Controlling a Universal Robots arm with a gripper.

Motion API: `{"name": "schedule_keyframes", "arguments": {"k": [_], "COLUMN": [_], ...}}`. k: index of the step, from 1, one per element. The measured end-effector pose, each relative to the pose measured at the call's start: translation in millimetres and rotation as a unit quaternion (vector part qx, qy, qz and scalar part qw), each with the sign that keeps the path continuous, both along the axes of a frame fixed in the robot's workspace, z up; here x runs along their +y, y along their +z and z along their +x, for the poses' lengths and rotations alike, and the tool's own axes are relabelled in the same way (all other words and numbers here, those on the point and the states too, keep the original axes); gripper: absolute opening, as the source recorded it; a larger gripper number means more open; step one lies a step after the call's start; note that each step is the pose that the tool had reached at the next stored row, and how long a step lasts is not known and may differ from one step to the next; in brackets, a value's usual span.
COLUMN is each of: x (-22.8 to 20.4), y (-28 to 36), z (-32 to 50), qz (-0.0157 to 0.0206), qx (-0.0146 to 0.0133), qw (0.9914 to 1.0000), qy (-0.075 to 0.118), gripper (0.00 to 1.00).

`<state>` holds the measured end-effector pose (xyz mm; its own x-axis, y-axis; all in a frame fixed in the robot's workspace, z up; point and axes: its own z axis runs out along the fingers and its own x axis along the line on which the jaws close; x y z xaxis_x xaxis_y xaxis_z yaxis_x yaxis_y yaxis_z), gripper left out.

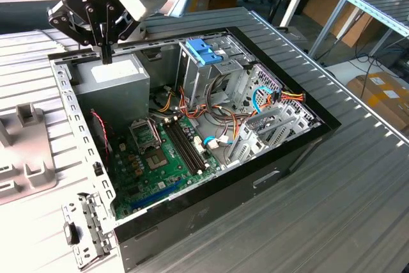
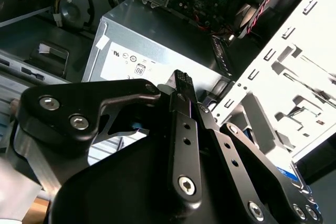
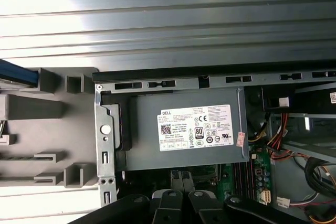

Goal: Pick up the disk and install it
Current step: 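Reach for the disk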

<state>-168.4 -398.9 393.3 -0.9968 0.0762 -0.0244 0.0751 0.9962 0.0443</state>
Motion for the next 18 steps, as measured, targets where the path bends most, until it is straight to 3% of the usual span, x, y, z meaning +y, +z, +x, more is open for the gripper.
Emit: {"name": "schedule_keyframes", "arguments": {"k": [18], "x": [0.0], "y": [0.0], "z": [-7.3], "qz": [0.0], "qx": [0.0], "qw": [1.0], "qy": [0.0], "gripper": [0.11]}}
